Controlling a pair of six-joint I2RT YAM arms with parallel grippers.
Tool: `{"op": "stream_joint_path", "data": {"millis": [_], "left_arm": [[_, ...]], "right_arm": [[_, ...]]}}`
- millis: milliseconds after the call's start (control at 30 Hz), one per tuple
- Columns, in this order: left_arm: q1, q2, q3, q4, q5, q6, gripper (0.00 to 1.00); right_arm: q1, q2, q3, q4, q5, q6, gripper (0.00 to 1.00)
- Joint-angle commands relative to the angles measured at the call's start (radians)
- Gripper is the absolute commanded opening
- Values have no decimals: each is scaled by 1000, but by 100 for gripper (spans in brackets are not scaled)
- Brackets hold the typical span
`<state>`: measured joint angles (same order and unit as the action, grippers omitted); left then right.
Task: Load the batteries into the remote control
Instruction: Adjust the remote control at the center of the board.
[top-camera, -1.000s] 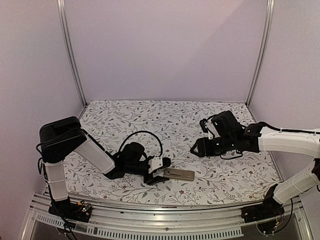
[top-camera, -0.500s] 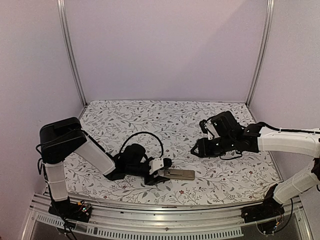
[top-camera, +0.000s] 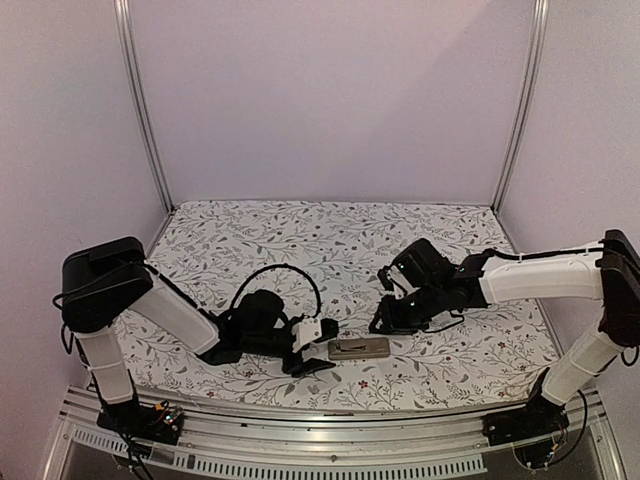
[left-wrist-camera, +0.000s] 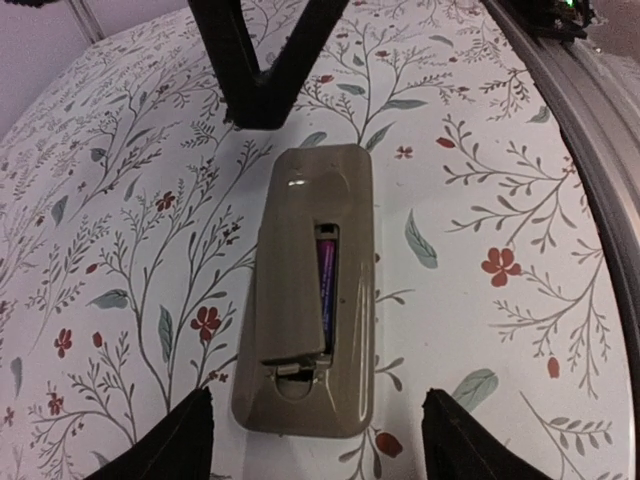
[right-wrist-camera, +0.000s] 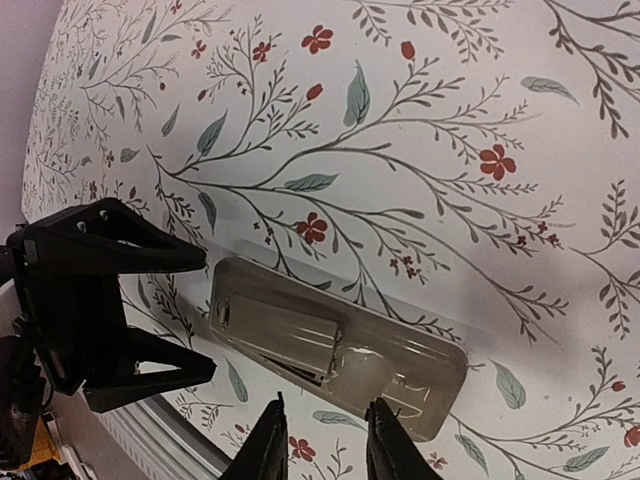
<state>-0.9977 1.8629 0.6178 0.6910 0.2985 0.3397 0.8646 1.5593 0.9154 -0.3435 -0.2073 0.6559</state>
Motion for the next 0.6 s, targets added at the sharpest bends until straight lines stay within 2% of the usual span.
{"op": "stream_joint_path", "data": {"millis": [0, 200, 567], "left_arm": [[-7, -12, -6, 14, -2, -1, 71], [-7, -5, 26, 3, 38, -15, 68], [-8, 28, 60, 47, 63, -41, 59]], "right_arm": [[10, 54, 48, -18, -23, 8, 26], [10, 92, 103, -40, -9, -19, 26], [11, 150, 91, 15, -46, -7, 22]]}}
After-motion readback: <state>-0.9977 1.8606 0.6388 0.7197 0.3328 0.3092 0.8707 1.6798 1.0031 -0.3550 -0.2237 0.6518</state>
